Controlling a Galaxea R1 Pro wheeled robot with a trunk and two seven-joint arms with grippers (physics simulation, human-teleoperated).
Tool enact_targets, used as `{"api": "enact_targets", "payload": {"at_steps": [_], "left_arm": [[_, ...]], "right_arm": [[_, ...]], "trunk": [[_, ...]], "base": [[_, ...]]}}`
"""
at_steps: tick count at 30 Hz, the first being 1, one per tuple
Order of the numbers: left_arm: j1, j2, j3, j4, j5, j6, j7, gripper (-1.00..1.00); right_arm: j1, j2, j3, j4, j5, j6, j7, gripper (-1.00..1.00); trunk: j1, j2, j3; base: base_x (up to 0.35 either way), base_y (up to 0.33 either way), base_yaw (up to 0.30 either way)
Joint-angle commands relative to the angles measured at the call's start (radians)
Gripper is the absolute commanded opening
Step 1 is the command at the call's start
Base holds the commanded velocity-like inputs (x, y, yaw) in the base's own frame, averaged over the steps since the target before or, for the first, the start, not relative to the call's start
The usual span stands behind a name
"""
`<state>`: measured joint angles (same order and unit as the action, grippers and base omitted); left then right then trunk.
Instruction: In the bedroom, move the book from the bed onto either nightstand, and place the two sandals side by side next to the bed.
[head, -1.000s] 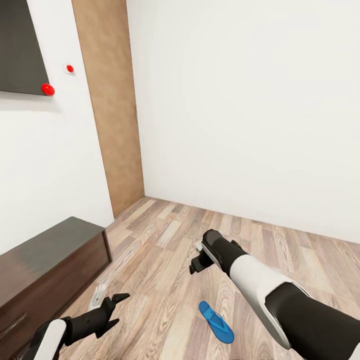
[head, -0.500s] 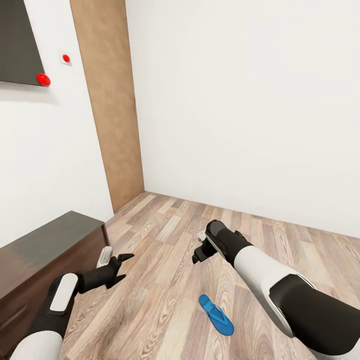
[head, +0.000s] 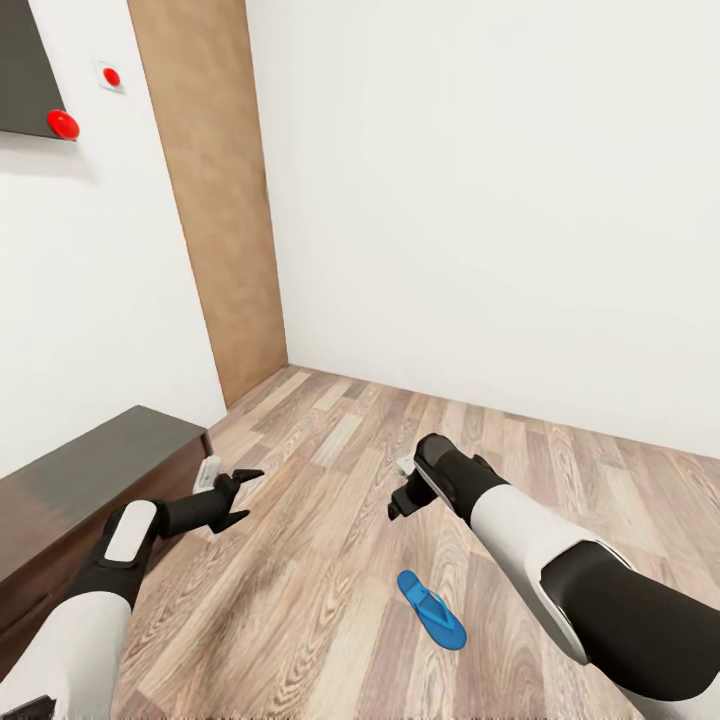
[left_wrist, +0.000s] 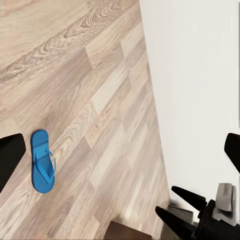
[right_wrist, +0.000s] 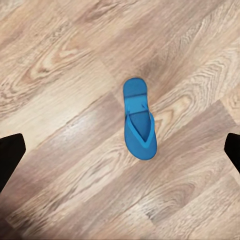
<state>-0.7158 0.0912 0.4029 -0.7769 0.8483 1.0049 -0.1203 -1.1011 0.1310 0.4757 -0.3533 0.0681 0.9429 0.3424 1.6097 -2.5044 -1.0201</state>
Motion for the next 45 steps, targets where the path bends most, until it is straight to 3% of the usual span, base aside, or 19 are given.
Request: {"api": "enact_targets", "payload": {"at_steps": [1, 9, 14, 45], "left_arm": [[-0.006, 0.004, 0.003, 0.004, -0.003, 0.005, -0.009, 1.00], [-0.026, 0.029, 0.003, 0.032, 0.087, 0.004, -0.007, 1.00], [-0.028, 0.033, 0.002, 0.037, 0.114, 0.003, -0.005, 1.00], [-0.030, 0.025, -0.005, 0.037, 0.130, 0.004, 0.001, 1.00]], "right_arm": [[-0.001, -0.001, 0.004, -0.001, 0.007, 0.003, 0.008, 1.00], [-0.002, -0.013, 0.003, 0.000, 0.006, 0.002, 0.008, 1.00], [-0.002, -0.016, 0.003, 0.000, 0.005, 0.000, 0.008, 1.00], [-0.020, 0.000, 0.008, -0.001, 0.011, 0.003, 0.006, 1.00]], "trunk": [[0.000, -0.001, -0.005], [0.004, -0.003, -0.036], [0.006, -0.004, -0.055], [0.020, -0.011, -0.175]], "base": [[0.000, 0.000, 0.000], [0.000, 0.000, 0.000], [0.000, 0.000, 0.000], [0.000, 0.000, 0.000]]}}
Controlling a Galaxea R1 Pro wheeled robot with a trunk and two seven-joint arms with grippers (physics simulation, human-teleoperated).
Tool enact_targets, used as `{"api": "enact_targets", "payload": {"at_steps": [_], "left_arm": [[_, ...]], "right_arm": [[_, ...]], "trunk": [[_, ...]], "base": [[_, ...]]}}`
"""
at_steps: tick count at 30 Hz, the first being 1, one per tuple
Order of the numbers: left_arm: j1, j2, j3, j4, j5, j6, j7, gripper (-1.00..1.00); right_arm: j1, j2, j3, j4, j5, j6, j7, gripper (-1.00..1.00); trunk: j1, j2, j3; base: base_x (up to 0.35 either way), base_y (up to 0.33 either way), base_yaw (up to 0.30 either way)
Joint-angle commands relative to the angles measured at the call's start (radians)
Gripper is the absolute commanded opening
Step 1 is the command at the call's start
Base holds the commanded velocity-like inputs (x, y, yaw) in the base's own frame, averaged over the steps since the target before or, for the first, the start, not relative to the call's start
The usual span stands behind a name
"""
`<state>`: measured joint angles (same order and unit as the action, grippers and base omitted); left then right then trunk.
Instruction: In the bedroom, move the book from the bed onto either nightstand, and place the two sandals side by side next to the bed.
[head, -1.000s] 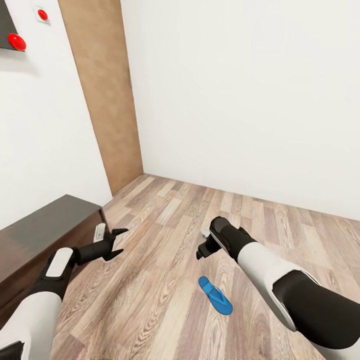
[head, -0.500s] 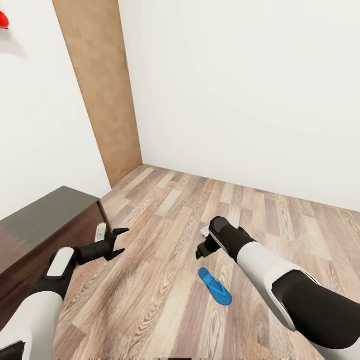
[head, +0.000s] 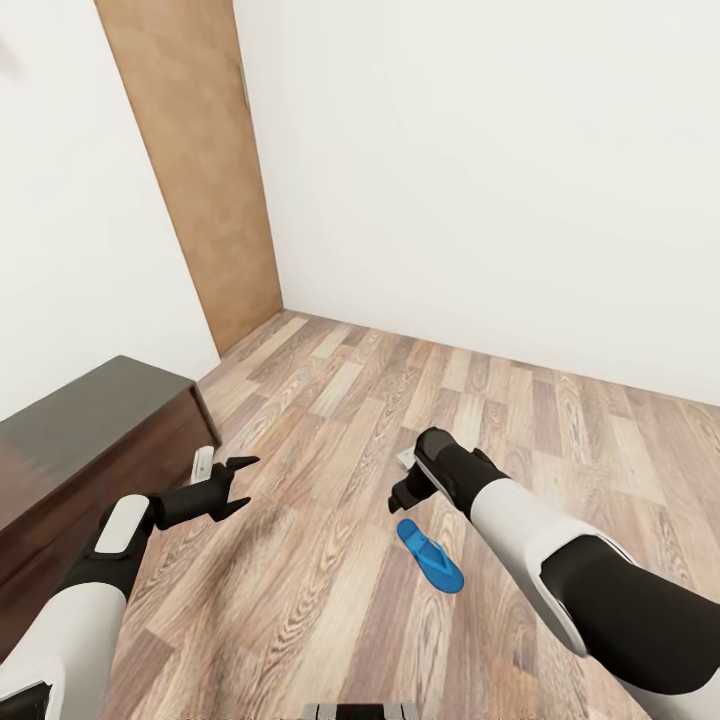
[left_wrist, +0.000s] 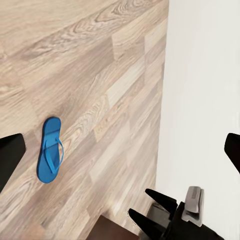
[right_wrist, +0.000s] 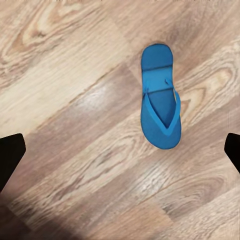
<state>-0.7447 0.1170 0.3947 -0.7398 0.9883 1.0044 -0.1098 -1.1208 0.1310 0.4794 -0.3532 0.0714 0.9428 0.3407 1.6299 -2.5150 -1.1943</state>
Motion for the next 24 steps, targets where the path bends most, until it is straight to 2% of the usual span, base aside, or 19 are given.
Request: {"api": "enact_targets", "payload": {"at_steps": [1, 24], "left_arm": [[-0.001, 0.000, 0.003, 0.000, -0.010, 0.005, -0.010, 1.00], [-0.001, -0.002, 0.005, -0.008, -0.008, 0.006, -0.010, 1.00]], "right_arm": [[-0.005, 0.000, 0.004, -0.001, 0.008, 0.003, 0.007, 1.00], [-0.088, -0.002, 0.006, 0.000, 0.020, 0.007, 0.008, 1.00]], "trunk": [[0.000, -0.001, -0.005], [0.011, -0.006, -0.094]], "base": [[0.000, 0.000, 0.000], [0.000, 0.000, 0.000]]}}
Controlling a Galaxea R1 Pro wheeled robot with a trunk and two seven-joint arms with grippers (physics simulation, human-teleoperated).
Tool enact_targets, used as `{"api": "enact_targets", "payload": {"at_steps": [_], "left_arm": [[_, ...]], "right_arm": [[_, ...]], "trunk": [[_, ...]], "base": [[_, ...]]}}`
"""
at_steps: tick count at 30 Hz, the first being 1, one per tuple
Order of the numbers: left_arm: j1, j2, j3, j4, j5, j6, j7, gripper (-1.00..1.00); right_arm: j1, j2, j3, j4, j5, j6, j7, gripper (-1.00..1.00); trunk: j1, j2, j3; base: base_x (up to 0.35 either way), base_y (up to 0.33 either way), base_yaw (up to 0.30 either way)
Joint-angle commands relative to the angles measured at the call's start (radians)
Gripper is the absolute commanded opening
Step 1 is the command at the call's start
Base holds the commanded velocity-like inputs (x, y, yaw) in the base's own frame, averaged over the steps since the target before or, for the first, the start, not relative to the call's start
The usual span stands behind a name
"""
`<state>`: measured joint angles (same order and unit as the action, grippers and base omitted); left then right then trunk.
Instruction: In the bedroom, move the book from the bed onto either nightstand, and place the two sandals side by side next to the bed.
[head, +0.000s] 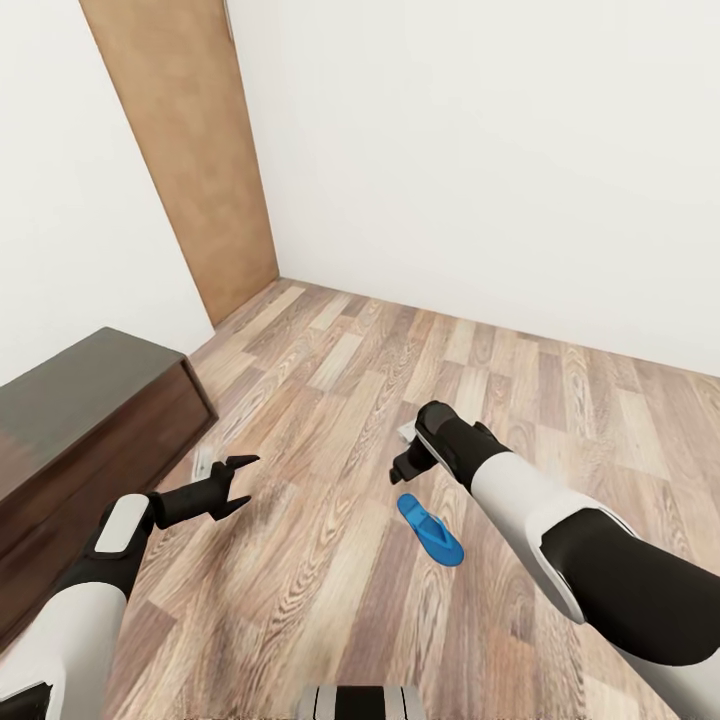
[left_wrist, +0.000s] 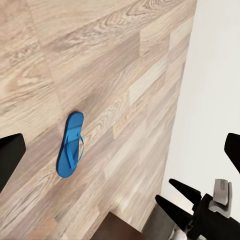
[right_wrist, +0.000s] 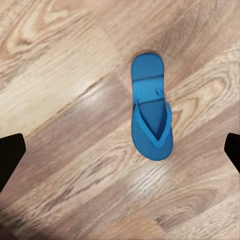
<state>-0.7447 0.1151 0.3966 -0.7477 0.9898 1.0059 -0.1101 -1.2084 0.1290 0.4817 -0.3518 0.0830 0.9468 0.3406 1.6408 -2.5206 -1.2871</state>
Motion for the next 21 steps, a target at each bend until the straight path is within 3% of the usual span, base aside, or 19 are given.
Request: {"api": "enact_targets", "payload": {"at_steps": [1, 11, 21], "left_arm": [[-0.001, 0.000, 0.004, 0.000, -0.010, 0.005, -0.010, 1.00], [-0.001, 0.003, 0.005, -0.008, -0.010, 0.005, -0.010, 1.00], [-0.002, -0.001, 0.006, -0.081, -0.007, 0.004, -0.009, 1.00]], "right_arm": [[-0.002, 0.000, 0.004, -0.001, 0.013, 0.003, 0.008, 1.00], [-0.007, 0.000, 0.004, -0.001, 0.077, 0.001, 0.004, 1.00], [-0.019, 0.002, 0.004, -0.001, 0.092, 0.001, -0.004, 1.00]], "trunk": [[0.000, -0.001, -0.005], [0.005, -0.003, -0.043], [0.009, -0.005, -0.082]], "base": [[0.000, 0.000, 0.000], [0.000, 0.000, 0.000], [0.000, 0.000, 0.000]]}}
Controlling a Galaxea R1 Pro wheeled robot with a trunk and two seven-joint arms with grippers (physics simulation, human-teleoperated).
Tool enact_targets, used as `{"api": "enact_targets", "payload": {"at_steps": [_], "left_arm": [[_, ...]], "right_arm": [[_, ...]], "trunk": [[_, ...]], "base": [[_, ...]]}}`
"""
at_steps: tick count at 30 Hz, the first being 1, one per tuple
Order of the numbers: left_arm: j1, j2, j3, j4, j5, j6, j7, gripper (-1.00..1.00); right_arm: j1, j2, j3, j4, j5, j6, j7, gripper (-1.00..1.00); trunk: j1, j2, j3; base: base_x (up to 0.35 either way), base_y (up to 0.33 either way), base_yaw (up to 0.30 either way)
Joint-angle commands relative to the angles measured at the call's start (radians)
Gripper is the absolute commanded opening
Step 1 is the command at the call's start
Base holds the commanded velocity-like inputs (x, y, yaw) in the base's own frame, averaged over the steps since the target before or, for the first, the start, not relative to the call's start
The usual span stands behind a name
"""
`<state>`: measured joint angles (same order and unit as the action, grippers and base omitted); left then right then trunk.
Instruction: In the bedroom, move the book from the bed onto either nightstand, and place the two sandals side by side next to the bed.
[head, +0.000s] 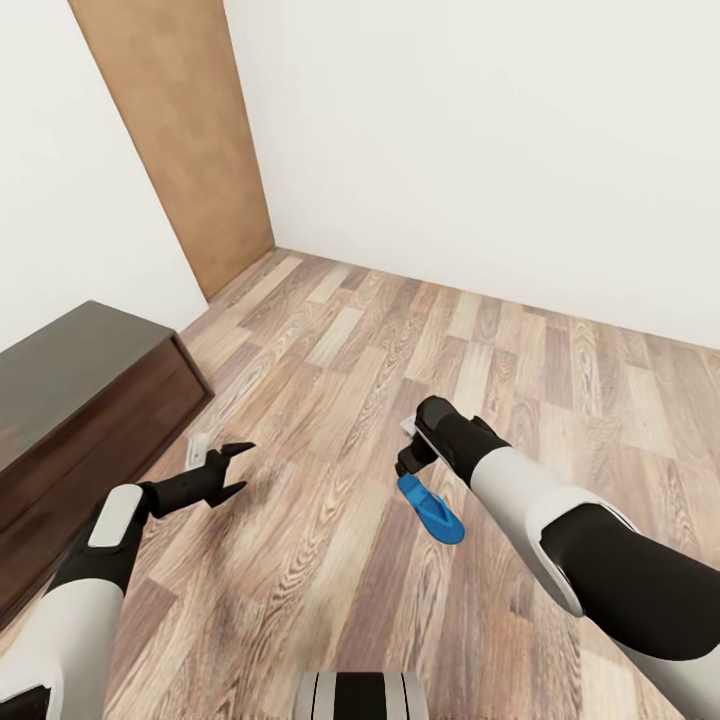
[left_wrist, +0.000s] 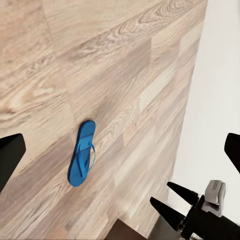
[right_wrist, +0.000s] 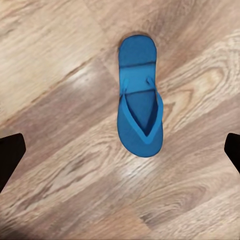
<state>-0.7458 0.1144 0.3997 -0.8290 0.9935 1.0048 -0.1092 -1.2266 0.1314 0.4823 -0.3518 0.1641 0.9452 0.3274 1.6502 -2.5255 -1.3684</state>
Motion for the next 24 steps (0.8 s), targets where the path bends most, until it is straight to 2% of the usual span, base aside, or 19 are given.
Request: {"api": "enact_targets", "payload": {"at_steps": [1, 13, 24], "left_arm": [[-0.002, -0.001, 0.003, -0.006, -0.009, 0.005, -0.010, 1.00], [-0.032, -0.004, 0.002, -0.031, 0.014, 0.005, 0.007, 1.00], [-0.035, -0.018, 0.001, -0.040, 0.019, 0.006, 0.013, 1.00]], "right_arm": [[-0.001, 0.001, 0.003, -0.001, 0.011, 0.003, 0.009, 1.00], [-0.007, 0.004, 0.004, -0.001, 0.011, 0.002, -0.006, 1.00], [-0.019, 0.004, 0.003, -0.001, 0.009, 0.001, -0.066, 1.00]], "trunk": [[0.000, -0.001, -0.005], [0.006, -0.003, -0.051], [0.011, -0.006, -0.094]], "base": [[0.000, 0.000, 0.000], [0.000, 0.000, 0.000], [0.000, 0.000, 0.000]]}}
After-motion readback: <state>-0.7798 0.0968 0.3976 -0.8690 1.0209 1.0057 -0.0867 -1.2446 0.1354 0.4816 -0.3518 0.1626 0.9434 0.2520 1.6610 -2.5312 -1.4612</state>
